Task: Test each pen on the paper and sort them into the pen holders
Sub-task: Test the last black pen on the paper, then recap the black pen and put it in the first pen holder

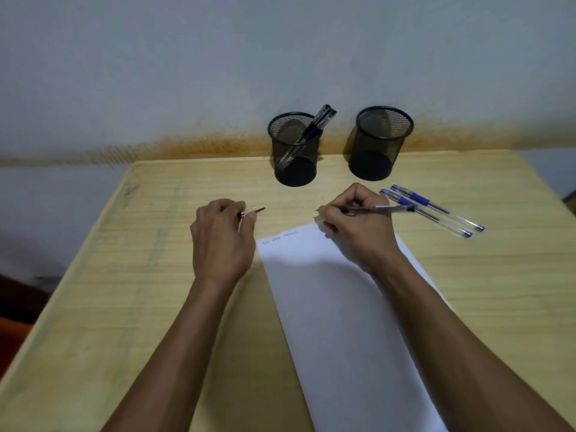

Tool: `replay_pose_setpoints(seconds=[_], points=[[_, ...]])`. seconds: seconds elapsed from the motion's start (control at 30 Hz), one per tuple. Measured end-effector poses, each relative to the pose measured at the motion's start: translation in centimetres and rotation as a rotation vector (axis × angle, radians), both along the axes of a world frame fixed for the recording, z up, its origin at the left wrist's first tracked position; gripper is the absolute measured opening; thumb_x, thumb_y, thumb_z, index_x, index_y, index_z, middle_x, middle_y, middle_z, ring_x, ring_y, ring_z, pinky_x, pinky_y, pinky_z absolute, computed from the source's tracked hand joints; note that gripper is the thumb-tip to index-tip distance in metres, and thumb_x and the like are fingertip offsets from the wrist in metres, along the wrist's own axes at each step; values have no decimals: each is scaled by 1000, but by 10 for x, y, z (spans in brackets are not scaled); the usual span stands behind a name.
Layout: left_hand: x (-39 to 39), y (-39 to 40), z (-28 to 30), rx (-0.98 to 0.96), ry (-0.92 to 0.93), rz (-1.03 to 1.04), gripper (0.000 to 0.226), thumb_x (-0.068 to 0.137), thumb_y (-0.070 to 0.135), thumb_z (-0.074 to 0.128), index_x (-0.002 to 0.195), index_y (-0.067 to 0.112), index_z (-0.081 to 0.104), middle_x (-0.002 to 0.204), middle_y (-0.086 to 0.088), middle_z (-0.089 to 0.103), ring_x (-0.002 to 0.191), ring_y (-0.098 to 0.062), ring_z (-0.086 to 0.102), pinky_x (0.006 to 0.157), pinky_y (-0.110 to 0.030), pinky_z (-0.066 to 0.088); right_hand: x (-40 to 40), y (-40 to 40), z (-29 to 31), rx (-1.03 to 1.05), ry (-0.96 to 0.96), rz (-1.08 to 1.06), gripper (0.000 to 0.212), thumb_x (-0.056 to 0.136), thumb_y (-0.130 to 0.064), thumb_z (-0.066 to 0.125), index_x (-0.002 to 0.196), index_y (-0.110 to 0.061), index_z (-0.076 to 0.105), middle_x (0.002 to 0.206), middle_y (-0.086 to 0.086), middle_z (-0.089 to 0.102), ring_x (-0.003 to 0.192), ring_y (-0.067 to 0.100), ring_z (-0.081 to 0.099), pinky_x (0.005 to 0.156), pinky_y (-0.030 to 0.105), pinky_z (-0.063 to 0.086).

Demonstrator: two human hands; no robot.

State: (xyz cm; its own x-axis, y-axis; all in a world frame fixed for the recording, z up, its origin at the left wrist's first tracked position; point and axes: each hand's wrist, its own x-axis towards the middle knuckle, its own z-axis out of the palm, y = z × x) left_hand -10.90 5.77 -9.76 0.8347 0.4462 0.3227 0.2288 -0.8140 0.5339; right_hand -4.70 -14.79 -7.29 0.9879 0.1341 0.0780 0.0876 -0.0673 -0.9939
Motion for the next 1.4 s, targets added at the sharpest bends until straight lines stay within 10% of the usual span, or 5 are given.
replay_pose_setpoints(seconds=[0.13, 0.33, 0.47, 0.73, 1.4], points=[[1, -4, 4, -5, 1, 8, 19, 93, 31, 59, 101, 20, 73, 112, 0, 66, 112, -26, 52, 94, -48, 44, 1, -1, -2, 13, 15, -19, 11, 82, 2, 75, 80, -3, 65, 70, 15, 72, 66, 35, 70, 65, 46, 62], [-4, -8, 11, -43, -42, -16, 6, 90, 24, 64, 88, 22, 69, 93, 6, 66, 95, -24, 58, 86, -45, 47, -8, 0, 5, 150, 68, -11, 20, 83, 5, 77, 93, 13, 61, 76, 19, 67, 63, 16, 65, 62, 28, 59], [-17, -17, 26, -280, -188, -13, 5, 88, 20, 66, 93, 21, 67, 95, 5, 66, 89, -14, 61, 78, -18, 46, -17, -5, 22, 190, 104, 10, 9, 84, 3, 77, 89, -1, 71, 81, 11, 74, 75, 14, 70, 67, 23, 60], [-67, -59, 66, -731, -270, -92, 7, 85, 13, 75, 92, 12, 74, 78, 1, 72, 68, -4, 65, 62, -13, 48, -79, -28, 58, 260, -26, 6, 12, 85, -3, 79, 92, -10, 71, 83, 3, 79, 80, 14, 77, 68, 24, 61], [-93, -70, 71, -702, -281, -288, 12, 86, 9, 72, 93, 19, 75, 88, 5, 76, 84, -8, 68, 78, -20, 50, -103, -34, 69, 92, -164, 117, 7, 93, -15, 71, 92, -22, 73, 79, -2, 76, 80, 14, 75, 59, 22, 58]])
